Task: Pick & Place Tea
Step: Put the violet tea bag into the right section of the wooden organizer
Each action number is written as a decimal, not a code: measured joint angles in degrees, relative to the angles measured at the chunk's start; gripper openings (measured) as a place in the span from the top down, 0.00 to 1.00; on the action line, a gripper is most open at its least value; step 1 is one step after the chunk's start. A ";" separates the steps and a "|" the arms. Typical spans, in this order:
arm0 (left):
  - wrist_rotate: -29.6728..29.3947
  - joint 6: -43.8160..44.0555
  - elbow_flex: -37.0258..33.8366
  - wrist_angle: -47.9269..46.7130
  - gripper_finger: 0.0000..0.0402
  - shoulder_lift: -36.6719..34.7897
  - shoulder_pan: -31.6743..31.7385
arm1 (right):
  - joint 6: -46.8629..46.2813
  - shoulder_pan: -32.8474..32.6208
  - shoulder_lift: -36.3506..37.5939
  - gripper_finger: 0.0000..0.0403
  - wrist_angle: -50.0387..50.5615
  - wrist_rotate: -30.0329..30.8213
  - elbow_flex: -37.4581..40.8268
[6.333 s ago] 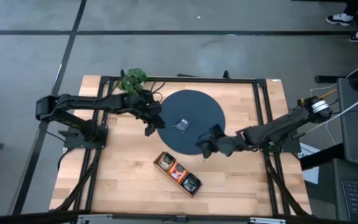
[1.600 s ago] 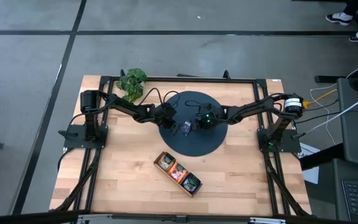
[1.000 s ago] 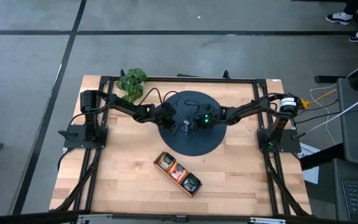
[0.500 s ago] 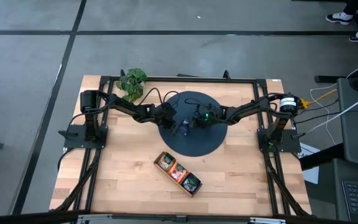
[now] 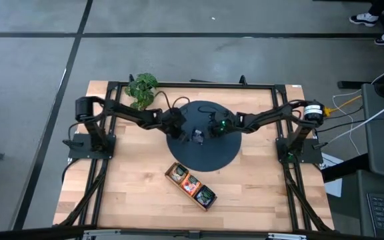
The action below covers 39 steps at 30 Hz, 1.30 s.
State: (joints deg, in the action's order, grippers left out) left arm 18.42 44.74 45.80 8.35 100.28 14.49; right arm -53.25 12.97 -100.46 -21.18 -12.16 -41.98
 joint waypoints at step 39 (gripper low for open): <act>-17.43 57.72 0.35 40.35 0.57 -7.05 6.86 | 90.55 -15.87 27.39 0.99 8.22 57.57 -0.07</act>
State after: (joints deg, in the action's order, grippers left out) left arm 0.99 102.46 46.15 48.69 93.23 21.35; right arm 37.30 -2.90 -73.08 -12.96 45.41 -42.05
